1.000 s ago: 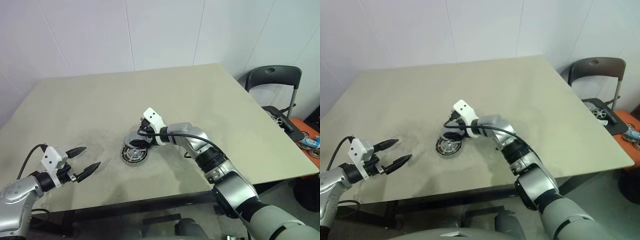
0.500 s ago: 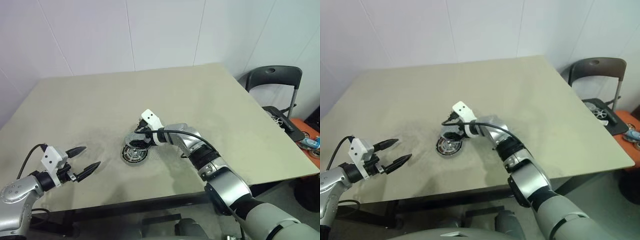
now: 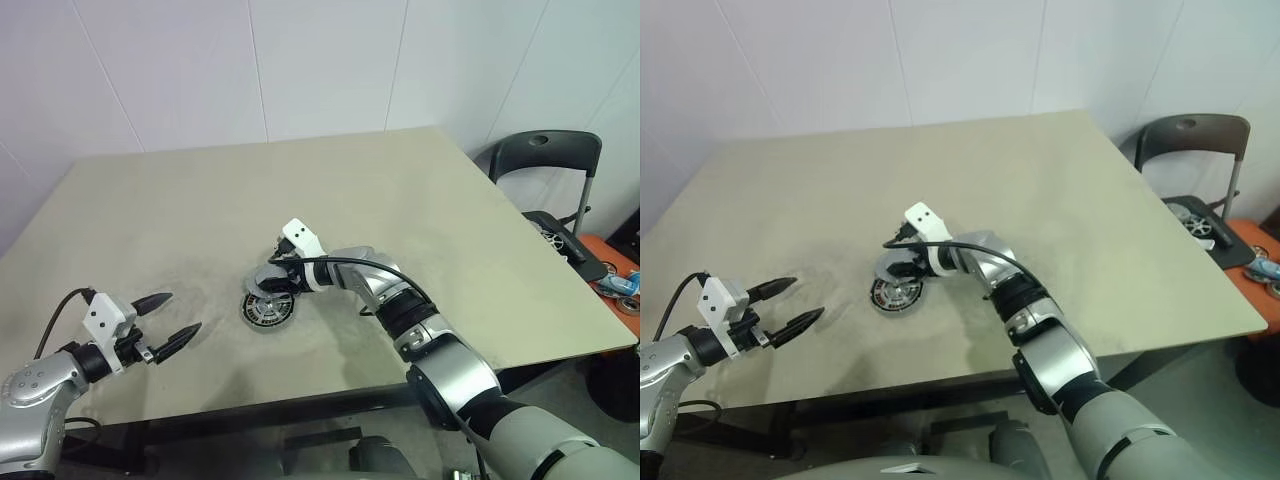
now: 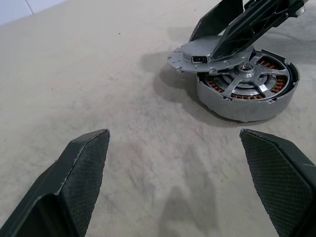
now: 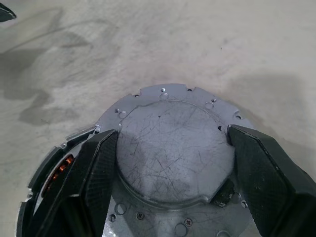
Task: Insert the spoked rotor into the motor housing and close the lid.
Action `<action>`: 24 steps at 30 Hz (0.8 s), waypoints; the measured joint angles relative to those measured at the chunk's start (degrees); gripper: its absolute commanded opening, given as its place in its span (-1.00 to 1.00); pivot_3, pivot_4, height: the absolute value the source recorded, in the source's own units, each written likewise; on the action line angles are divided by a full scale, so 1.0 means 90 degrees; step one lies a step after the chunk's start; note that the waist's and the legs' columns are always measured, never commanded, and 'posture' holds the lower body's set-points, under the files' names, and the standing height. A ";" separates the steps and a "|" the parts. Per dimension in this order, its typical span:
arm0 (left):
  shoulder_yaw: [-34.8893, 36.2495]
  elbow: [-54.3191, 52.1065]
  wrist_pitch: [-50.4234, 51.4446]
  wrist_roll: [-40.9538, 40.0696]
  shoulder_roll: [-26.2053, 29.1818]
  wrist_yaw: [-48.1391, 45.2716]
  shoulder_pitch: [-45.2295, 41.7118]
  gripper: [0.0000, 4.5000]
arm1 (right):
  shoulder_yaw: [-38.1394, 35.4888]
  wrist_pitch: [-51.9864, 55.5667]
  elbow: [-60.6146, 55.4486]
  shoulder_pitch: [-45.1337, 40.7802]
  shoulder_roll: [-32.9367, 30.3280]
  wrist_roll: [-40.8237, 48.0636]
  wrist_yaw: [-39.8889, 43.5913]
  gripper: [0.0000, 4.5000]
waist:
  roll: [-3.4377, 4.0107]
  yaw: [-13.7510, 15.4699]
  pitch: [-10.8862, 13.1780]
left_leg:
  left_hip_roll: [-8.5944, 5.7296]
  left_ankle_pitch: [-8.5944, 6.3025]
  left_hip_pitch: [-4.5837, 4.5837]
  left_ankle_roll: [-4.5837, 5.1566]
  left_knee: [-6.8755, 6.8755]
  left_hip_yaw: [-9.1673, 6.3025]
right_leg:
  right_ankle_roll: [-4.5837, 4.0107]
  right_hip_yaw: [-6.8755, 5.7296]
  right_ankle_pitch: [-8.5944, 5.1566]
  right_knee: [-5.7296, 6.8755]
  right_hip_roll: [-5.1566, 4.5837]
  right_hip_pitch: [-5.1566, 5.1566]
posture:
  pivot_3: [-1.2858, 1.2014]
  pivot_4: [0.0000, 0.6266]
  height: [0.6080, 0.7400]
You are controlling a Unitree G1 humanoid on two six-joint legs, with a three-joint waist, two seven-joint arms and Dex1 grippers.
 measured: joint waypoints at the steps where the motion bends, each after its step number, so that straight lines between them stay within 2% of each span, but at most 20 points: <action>1: 0.0000 -0.0005 0.0004 0.0000 0.0000 0.0005 0.0000 1.00 | -0.0016 -0.0046 0.0000 0.0000 -0.0002 0.0001 0.0040 0.40 | 0.0000 0.0002 0.0000 | 0.0000 0.0000 0.0000 0.0000 0.0000 0.0000 | 0.0000 0.0000 0.0000 0.0000 0.0000 0.0000 | 0.03 -1.00 1.00; 13: 0.0000 -0.0186 0.0256 -0.0015 0.0001 0.0005 -0.0019 1.00 | -0.0052 -0.0560 -0.0204 0.0016 -0.0149 0.0015 0.0942 0.40 | 0.0000 0.0005 0.0000 | 0.0000 0.0000 0.0000 0.0000 0.0001 0.0000 | 0.0000 0.0000 0.0000 0.0000 0.0000 0.0001 | 0.03 -1.00 1.00; 24: 0.0001 -0.0228 0.0267 -0.0012 -0.0001 0.0097 -0.0048 1.00 | 0.0507 -0.2023 -0.0394 0.0538 -0.0754 -0.0233 0.2431 0.40 | -0.0001 0.0004 -0.0001 | -0.0001 0.0000 0.0001 0.0000 0.0004 0.0000 | 0.0000 -0.0001 0.0000 0.0002 -0.0001 0.0003 | 0.03 -1.00 1.00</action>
